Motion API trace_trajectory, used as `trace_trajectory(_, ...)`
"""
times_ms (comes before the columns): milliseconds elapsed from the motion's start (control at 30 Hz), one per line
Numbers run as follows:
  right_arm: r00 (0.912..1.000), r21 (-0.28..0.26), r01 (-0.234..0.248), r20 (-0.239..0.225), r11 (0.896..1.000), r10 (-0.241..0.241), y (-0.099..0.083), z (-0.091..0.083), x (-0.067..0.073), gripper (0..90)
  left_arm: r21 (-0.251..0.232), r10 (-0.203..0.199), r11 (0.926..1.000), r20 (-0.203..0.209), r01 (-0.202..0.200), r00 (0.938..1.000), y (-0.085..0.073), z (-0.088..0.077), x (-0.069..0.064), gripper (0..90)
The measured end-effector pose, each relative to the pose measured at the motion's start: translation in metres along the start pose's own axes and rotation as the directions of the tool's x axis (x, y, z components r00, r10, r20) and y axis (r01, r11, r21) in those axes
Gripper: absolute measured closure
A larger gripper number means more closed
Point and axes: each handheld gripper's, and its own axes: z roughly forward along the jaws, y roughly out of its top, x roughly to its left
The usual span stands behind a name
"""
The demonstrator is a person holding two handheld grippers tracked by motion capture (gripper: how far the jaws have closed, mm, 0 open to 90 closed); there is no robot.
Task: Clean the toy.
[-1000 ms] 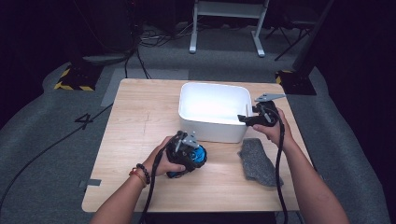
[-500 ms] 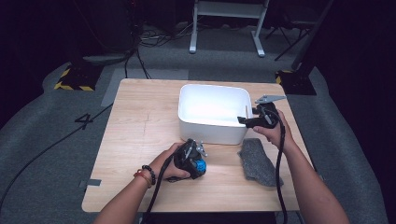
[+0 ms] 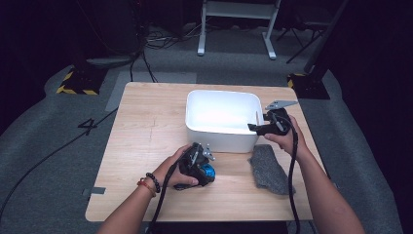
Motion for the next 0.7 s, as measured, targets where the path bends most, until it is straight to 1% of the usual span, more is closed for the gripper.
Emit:
trace_trajectory(33,1.0,0.001,0.0,-0.001,1.0,0.0,0.0,0.0,0.0,27.8,-0.012,0.005,0.9999,-0.001,-0.005,1.0,0.0,-0.001,0.0,17.5)
trace_trajectory(100,1.0,0.004,-0.001,-0.002,1.0,0.001,-0.001,-0.001,0.001,27.9,-0.061,0.014,0.998,-0.029,-0.015,0.9995,0.0,-0.011,-0.003,17.1)
trace_trajectory(133,1.0,0.006,0.003,-0.004,1.0,-0.003,-0.001,-0.002,0.001,27.8,-0.084,0.014,0.9964,-0.024,-0.016,0.9996,0.0,-0.017,-0.003,16.6)
trace_trajectory(167,1.0,0.006,0.003,-0.006,1.0,-0.003,-0.002,-0.003,0.001,27.9,-0.104,0.01,0.9945,-0.027,-0.013,0.9996,0.0,-0.021,-0.004,16.9)
trace_trajectory(200,1.0,0.006,0.004,-0.009,1.0,-0.004,-0.002,-0.003,0.002,27.9,-0.14,0.011,0.99,-0.028,-0.015,0.9995,-0.001,-0.03,-0.004,17.0)
trace_trajectory(233,0.9999,0.007,0.004,-0.012,1.0,-0.004,-0.003,-0.004,0.002,27.9,-0.159,0.01,0.9871,-0.027,-0.014,0.9996,-0.001,-0.036,-0.004,16.2)
trace_trajectory(300,0.9999,0.008,0.001,-0.016,1.0,-0.001,-0.004,-0.006,0.003,28.0,-0.234,-0.007,0.9722,-0.05,-0.005,0.9987,-0.004,-0.055,-0.003,16.5)
trace_trajectory(367,0.9998,0.01,0.009,-0.017,1.0,-0.009,-0.006,-0.007,0.005,28.0,-0.268,-0.016,0.9635,-0.065,-0.001,0.9978,-0.005,-0.068,-0.001,16.1)
trace_trajectory(400,0.9998,0.011,0.012,-0.019,1.0,-0.011,-0.006,-0.008,0.005,28.0,-0.289,-0.026,0.9573,-0.081,0.002,0.9964,-0.006,-0.076,0.0,16.4)
trace_trajectory(433,0.9997,0.012,0.012,-0.019,1.0,-0.012,-0.007,-0.009,0.006,27.9,-0.322,-0.048,0.9467,-0.101,0.013,0.9937,-0.007,-0.086,0.003,15.9)
trace_trajectory(467,0.9996,0.013,0.017,-0.022,1.0,-0.017,-0.007,-0.01,0.007,28.0,-0.345,-0.065,0.9383,-0.118,0.02,0.9909,-0.009,-0.093,0.006,16.1)
trace_trajectory(500,0.9995,0.014,0.018,-0.024,1.0,-0.018,-0.008,-0.01,0.007,28.0,-0.373,-0.087,0.9273,-0.127,0.034,0.988,-0.01,-0.1,0.009,15.8)
trace_trajectory(533,0.9994,0.016,0.022,-0.027,1.0,-0.021,-0.008,-0.011,0.008,28.0,-0.402,-0.112,0.9143,-0.132,0.05,0.9849,-0.012,-0.106,0.012,16.0)
trace_trajectory(567,0.9993,0.015,0.022,-0.029,1.0,-0.022,-0.009,-0.012,0.009,28.0,-0.421,-0.129,0.9053,-0.14,0.059,0.9817,-0.013,-0.11,0.014,16.0)
trace_trajectory(600,0.9993,0.015,0.023,-0.031,1.0,-0.023,-0.009,-0.012,0.009,28.0,-0.446,-0.151,0.8925,-0.153,0.068,0.9766,-0.016,-0.115,0.017,15.9)
trace_trajectory(633,0.9992,0.015,0.024,-0.033,1.0,-0.023,-0.01,-0.013,0.01,28.0,-0.464,-0.182,0.8818,-0.166,0.086,0.9692,-0.018,-0.119,0.021,15.8)
trace_trajectory(667,0.9991,0.014,0.026,-0.035,1.0,-0.026,-0.011,-0.014,0.011,28.0,-0.467,-0.2,0.879,-0.18,0.095,0.963,-0.019,-0.12,0.024,15.9)
trace_trajectory(700,0.9991,0.013,0.026,-0.035,1.0,-0.026,-0.011,-0.014,0.011,28.0,-0.47,-0.22,0.8768,-0.202,0.102,0.9545,-0.02,-0.121,0.028,15.8)
